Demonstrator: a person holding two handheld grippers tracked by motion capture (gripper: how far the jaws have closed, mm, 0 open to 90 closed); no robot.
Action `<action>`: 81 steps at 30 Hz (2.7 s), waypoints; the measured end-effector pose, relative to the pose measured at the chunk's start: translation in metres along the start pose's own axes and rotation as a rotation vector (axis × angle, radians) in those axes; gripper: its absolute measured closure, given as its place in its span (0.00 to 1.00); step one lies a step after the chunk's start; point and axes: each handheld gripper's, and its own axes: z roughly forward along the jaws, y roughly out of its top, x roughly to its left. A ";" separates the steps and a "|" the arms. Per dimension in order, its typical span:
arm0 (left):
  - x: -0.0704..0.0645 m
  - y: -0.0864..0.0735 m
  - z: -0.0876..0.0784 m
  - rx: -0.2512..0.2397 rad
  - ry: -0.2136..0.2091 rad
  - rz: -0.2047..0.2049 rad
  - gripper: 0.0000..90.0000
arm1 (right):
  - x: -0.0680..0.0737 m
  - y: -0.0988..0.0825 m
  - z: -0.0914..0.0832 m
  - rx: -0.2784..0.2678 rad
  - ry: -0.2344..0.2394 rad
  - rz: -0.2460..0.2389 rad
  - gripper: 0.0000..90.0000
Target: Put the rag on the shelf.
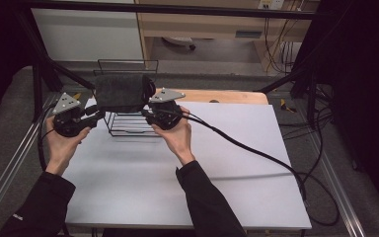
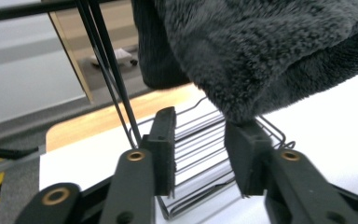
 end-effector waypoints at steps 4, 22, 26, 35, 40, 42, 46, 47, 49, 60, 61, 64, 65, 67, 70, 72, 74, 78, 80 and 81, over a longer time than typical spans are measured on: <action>0.000 -0.008 0.004 0.032 -0.002 -0.018 0.60 | -0.006 -0.011 0.003 -0.004 0.003 0.022 0.65; -0.012 -0.032 0.003 0.156 -0.063 -0.072 0.22 | -0.024 -0.031 -0.040 0.095 0.044 0.072 0.10; -0.019 -0.037 0.002 0.161 -0.083 -0.077 0.17 | -0.030 -0.040 -0.055 0.104 0.033 0.088 0.07; -0.036 -0.043 -0.001 0.161 -0.117 -0.068 0.10 | -0.041 -0.061 -0.092 0.102 0.009 0.134 0.03; -0.047 -0.051 -0.002 0.165 -0.135 -0.052 0.09 | -0.048 -0.076 -0.115 0.098 0.004 0.159 0.01; -0.052 -0.056 -0.003 0.165 -0.143 -0.044 0.10 | -0.051 -0.083 -0.123 0.099 -0.002 0.165 0.01; -0.060 -0.066 -0.005 0.157 -0.164 -0.037 0.10 | -0.057 -0.100 -0.136 0.097 -0.003 0.168 0.01; -0.063 -0.069 -0.005 0.158 -0.174 -0.036 0.10 | -0.058 -0.105 -0.138 0.101 0.000 0.170 0.01; -0.067 -0.075 -0.004 0.163 -0.186 -0.033 0.10 | -0.060 -0.115 -0.142 0.112 0.000 0.175 0.01; -0.079 -0.101 -0.004 0.177 -0.229 -0.020 0.10 | -0.070 -0.167 -0.164 0.151 0.016 0.182 0.01; -0.079 -0.103 -0.003 0.179 -0.229 -0.021 0.10 | -0.071 -0.172 -0.167 0.158 0.014 0.191 0.01; -0.078 -0.109 -0.001 0.192 -0.231 -0.021 0.10 | -0.075 -0.186 -0.172 0.168 0.008 0.206 0.01; -0.078 -0.111 -0.001 0.197 -0.233 -0.021 0.10 | -0.076 -0.190 -0.174 0.170 0.005 0.209 0.01; -0.078 -0.114 0.000 0.201 -0.238 -0.025 0.10 | -0.079 -0.199 -0.179 0.175 0.000 0.217 0.01; -0.079 -0.117 0.001 0.206 -0.240 -0.018 0.10 | -0.083 -0.211 -0.185 0.179 -0.010 0.238 0.01; -0.079 -0.118 0.001 0.207 -0.242 -0.015 0.10 | -0.085 -0.217 -0.190 0.182 -0.022 0.242 0.01; -0.079 -0.120 0.001 0.207 -0.242 -0.012 0.10 | -0.087 -0.223 -0.195 0.175 -0.024 0.254 0.01; -0.079 -0.123 0.001 0.217 -0.242 -0.001 0.10 | -0.089 -0.236 -0.203 0.166 -0.022 0.275 0.01; -0.079 -0.125 0.001 0.221 -0.241 -0.001 0.10 | -0.090 -0.240 -0.205 0.169 -0.028 0.277 0.01; -0.079 -0.126 0.001 0.224 -0.242 0.003 0.10 | -0.090 -0.241 -0.206 0.170 -0.027 0.279 0.01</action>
